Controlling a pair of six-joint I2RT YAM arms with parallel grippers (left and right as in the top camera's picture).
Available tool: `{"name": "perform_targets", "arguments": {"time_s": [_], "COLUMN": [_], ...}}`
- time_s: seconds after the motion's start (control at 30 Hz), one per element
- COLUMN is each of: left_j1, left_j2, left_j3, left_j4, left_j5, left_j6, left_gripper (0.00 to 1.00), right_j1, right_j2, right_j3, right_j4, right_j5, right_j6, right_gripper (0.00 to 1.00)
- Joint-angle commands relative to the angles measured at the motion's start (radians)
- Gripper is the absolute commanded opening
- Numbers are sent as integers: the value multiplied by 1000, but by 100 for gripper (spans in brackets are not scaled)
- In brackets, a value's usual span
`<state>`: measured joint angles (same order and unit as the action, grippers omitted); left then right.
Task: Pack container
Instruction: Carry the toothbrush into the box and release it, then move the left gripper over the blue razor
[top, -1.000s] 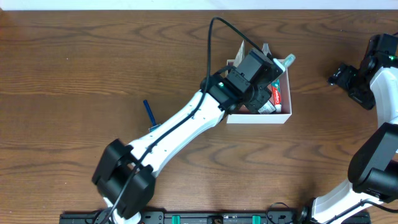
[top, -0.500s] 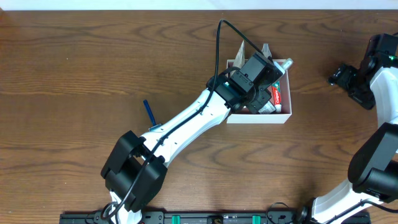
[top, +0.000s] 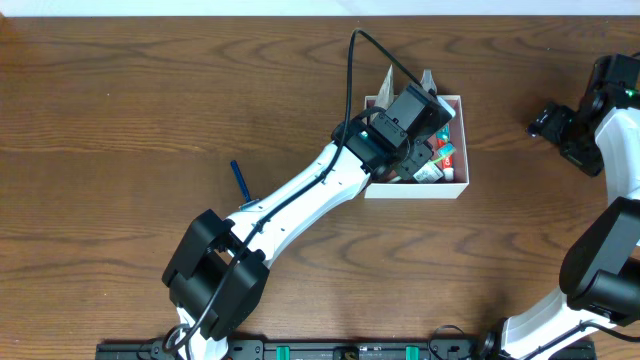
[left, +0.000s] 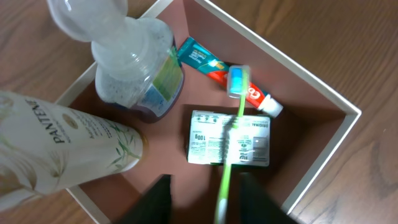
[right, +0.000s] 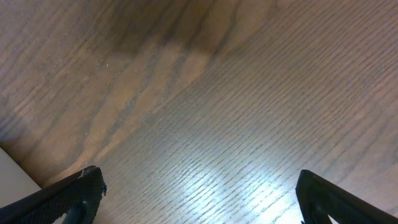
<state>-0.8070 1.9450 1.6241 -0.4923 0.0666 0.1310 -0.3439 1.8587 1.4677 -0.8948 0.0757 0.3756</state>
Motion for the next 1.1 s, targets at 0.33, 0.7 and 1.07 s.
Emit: {"name": "perform_targets", "arguments": {"time_s": [0.33,0.7,1.07], "left_j1": [25,290,633], "left_j2": [-290,-479,-425], "left_j3": [-2,-3,-144], "left_j4": [-199,-566,-630], "left_j5": [-146,-264,-262], "left_j6": [-68,-328,-708], "left_gripper": [51,76,80], "right_j1": [0,0,0], "right_j2": [9,9,9], "right_j3": [-4,-4,-4], "right_j4": [2,2,2], "right_j5": [2,2,2], "right_j6": [13,13,13], "right_gripper": [99,99,99]}}
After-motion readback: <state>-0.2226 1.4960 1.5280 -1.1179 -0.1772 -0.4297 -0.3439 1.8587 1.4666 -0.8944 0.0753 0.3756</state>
